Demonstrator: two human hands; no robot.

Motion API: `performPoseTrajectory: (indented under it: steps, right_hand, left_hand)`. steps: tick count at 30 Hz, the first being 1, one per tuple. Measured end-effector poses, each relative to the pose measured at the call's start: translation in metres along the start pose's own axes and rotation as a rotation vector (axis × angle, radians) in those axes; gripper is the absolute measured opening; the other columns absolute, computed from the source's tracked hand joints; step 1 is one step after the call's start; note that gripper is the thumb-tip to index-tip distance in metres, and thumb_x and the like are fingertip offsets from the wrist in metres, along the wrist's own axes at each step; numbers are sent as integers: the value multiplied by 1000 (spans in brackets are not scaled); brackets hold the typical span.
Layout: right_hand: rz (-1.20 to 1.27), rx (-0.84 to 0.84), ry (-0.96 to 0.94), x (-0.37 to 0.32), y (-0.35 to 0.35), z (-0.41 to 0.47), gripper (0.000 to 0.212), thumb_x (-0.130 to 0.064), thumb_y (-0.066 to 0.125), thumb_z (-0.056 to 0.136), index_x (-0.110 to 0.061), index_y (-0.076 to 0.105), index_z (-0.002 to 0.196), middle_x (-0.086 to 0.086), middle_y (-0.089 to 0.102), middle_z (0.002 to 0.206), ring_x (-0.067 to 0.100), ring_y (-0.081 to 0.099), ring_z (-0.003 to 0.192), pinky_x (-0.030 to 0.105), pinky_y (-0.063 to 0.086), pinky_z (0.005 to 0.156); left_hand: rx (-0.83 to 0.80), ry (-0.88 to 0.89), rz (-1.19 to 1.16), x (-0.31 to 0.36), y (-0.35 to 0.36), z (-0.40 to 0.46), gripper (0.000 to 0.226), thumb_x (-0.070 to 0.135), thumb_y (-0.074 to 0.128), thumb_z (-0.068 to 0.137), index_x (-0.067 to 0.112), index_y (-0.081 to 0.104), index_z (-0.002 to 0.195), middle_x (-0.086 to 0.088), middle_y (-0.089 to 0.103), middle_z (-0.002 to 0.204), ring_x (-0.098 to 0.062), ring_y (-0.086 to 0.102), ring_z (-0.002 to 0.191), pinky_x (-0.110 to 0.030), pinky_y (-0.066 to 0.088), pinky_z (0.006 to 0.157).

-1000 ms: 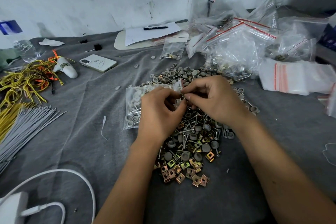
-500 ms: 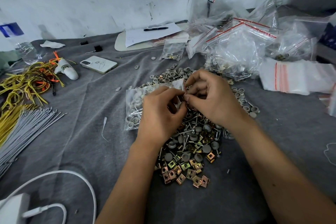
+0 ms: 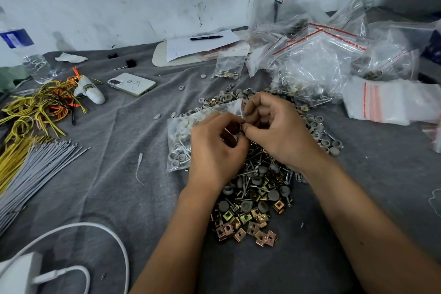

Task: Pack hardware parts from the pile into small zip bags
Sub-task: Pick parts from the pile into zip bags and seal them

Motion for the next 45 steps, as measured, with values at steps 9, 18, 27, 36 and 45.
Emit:
performPoseTrajectory:
  steps: [9, 18, 27, 36, 45]
  right_hand:
    - [35, 57, 38, 10, -7, -2, 19, 0, 73, 84, -15, 65, 93, 4, 70, 78, 14, 63, 69, 28, 55, 66]
    - [27, -29, 63, 11, -2, -3, 20, 1, 73, 86, -16, 70, 97, 4, 73, 80, 17, 71, 74, 25, 58, 70]
    - [-62, -70, 73, 14, -10, -3, 20, -2, 73, 86, -18, 69, 98, 3, 71, 81, 14, 67, 71, 24, 56, 66]
    - [-213, 104, -124, -9, -6, -4, 13, -7, 81, 86, -14, 80, 97, -7, 76, 85, 6, 73, 78, 20, 58, 70]
    - [-308, 105, -127, -8, 1, 3, 17, -8, 86, 79, -16, 75, 89, -15, 68, 76, -1, 67, 71, 11, 50, 66]
  left_hand:
    - [40, -84, -42, -7, -12, 3, 20, 13, 66, 82, 20, 79, 95, 12, 72, 85, -10, 70, 73, -27, 59, 63]
    - [-88, -4, 25, -7, -5, 3, 21, 8, 79, 80, 16, 80, 99, 11, 71, 90, -9, 68, 73, -28, 58, 64]
    - [-16, -2, 100, -8, -21, 6, 20, -4, 78, 78, 15, 80, 84, 8, 69, 85, -4, 65, 74, -22, 55, 65]
    - [52, -37, 30, -6, -20, 5, 26, -6, 69, 75, 15, 81, 87, 8, 72, 84, -11, 68, 74, -27, 57, 64]
    - [71, -71, -34, -7, -19, 5, 24, 21, 60, 74, 19, 79, 88, 9, 73, 83, -14, 70, 75, -39, 60, 66]
Point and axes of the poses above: each hand's wrist, its own z-axis towards the middle knuckle, its own y-axis out of the palm, x = y × z, the point moved 8 cm from there along z, towards the middle knuckle
